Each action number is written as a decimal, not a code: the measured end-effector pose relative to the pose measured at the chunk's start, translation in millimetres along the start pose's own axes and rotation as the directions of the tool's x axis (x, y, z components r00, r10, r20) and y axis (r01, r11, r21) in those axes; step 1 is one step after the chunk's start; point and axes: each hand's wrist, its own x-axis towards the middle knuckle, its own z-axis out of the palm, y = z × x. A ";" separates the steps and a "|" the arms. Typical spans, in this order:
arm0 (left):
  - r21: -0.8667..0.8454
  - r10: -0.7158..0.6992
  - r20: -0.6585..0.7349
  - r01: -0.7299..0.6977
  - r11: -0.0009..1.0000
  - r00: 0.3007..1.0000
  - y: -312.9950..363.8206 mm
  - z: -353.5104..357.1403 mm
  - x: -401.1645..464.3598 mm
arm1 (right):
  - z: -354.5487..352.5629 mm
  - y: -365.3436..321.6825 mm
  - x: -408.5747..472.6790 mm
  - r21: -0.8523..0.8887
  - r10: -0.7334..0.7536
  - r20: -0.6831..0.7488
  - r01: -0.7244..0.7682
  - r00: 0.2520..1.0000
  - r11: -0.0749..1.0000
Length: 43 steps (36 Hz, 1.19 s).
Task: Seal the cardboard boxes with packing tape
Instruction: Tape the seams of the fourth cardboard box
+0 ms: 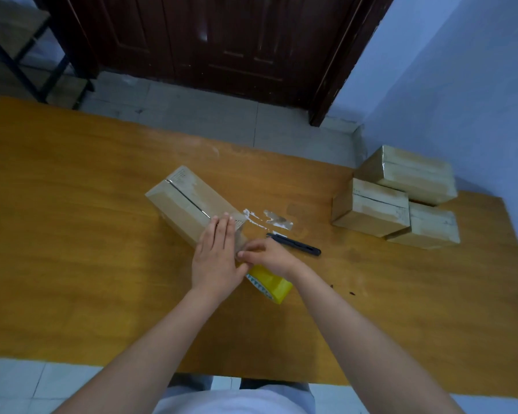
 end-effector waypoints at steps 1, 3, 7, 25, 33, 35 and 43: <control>-0.008 -0.001 0.012 0.001 1.000 1.000 -0.7 0.3 -0.2 | -0.2 -0.6 -0.6 0.027 -0.002 0.016 0.001 1.000 1.000; -0.024 -0.003 0.013 0.003 1.000 1.000 -2.0 1.2 -0.2 | -0.7 -3.0 -4.2 0.063 -0.022 0.004 0.022 1.000 0.998; -0.087 0.010 0.040 -0.006 0.996 0.999 -3.8 -0.9 -1.6 | 3.5 0.6 -11.7 0.083 -0.042 -0.047 0.045 0.998 0.996; -0.056 0.170 -0.302 -0.195 0.979 0.938 -23.0 -0.6 22.3 | 5.1 31.7 -46.0 0.144 -0.052 -0.230 0.087 0.972 0.986; 0.041 0.109 -0.304 -0.101 0.994 0.946 -14.4 0.2 31.2 | 9.6 21.7 -54.6 0.172 -0.038 -0.280 0.089 0.959 0.981; 0.006 0.043 -0.274 -0.043 0.999 0.961 -8.8 -4.0 29.9 | 10.0 17.4 -56.8 0.188 -0.025 -0.288 0.083 0.957 0.979; -0.230 -0.381 -0.122 0.347 0.909 0.917 24.2 -11.8 26.1 | 9.1 10.1 -56.5 0.250 0.037 -0.342 0.052 0.939 0.967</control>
